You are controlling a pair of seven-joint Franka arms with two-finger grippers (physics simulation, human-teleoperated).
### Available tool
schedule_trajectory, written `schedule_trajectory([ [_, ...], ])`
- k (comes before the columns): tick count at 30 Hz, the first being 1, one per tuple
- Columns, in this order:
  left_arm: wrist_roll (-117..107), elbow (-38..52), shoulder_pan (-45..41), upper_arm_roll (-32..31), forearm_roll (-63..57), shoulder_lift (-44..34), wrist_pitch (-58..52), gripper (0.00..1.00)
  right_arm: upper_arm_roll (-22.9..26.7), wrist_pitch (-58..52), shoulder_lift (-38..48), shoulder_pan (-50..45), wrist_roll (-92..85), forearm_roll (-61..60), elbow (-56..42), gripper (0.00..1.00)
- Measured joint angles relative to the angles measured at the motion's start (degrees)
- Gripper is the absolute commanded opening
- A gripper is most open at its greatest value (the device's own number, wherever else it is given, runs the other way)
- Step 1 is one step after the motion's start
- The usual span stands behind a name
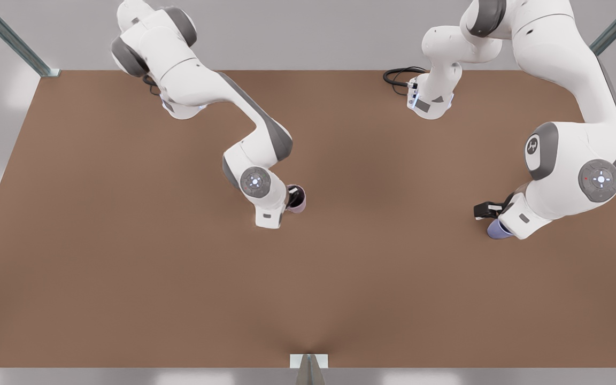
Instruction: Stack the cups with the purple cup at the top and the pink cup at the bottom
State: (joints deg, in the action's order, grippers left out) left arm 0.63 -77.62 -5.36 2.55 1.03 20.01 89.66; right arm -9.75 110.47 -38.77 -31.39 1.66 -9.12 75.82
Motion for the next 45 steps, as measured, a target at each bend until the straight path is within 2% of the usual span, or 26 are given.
schedule_trajectory([
  [3, 0.00, -0.01, 0.00, 0.00, -0.01, 0.19, 0.16, 1.00, -3.42, -2.15, -7.75, -2.71, 9.06, -1.46, -9.14, 0.21],
  [7, 0.05, 0.12, -0.04, 1.57, 0.01, 1.95, 1.61, 1.00, -3.94, -3.03, -14.83, -5.28, 20.37, -1.30, -16.96, 0.21],
  [16, 0.37, -1.36, 5.91, 4.47, 0.43, 8.04, 8.82, 1.00, -1.19, 1.66, -18.01, -7.15, 38.95, 0.60, -18.16, 0.21],
  [18, 0.44, -3.97, 6.87, 4.50, 0.43, 7.98, 10.01, 1.00, -1.14, 2.37, -18.04, -7.12, 41.96, 0.68, -18.13, 0.21],
  [24, 0.64, -20.58, 7.72, 5.23, 0.45, 3.90, 19.66, 1.00, -0.61, 3.96, -20.06, -7.36, 49.25, 0.78, -18.45, 0.21],
  [25, 0.68, -22.39, 7.73, 5.30, 0.44, 3.30, 21.33, 1.00, -0.61, 4.12, -20.13, -7.37, 50.25, 0.81, -18.47, 0.38],
  [26, 0.71, -24.27, 7.72, 5.48, 0.43, 2.59, 22.95, 1.00, -0.61, 4.25, -20.17, -7.37, 51.21, 0.85, -18.48, 0.67],
  [27, 0.74, -27.40, 7.74, 5.59, 0.39, 1.40, 24.99, 1.00, -0.61, 4.36, -20.18, -7.37, 52.13, 0.88, -18.45, 0.82],
  [30, 0.89, -31.29, 7.70, 6.14, 0.32, -0.01, 29.82, 1.00, -0.61, 4.53, -19.83, -7.38, 54.58, 0.93, -18.01, 0.91],
  [42, 1.77, -33.75, 8.28, 7.02, 0.36, 3.84, 38.33, 1.00, 0.47, 4.01, -19.05, -7.49, 60.99, 1.74, -17.71, 0.91],
  [45, 1.92, -34.21, 8.40, 7.03, 0.37, 4.27, 38.88, 1.00, 0.38, 3.56, -16.22, -7.28, 61.95, 1.79, -15.47, 0.91],
])
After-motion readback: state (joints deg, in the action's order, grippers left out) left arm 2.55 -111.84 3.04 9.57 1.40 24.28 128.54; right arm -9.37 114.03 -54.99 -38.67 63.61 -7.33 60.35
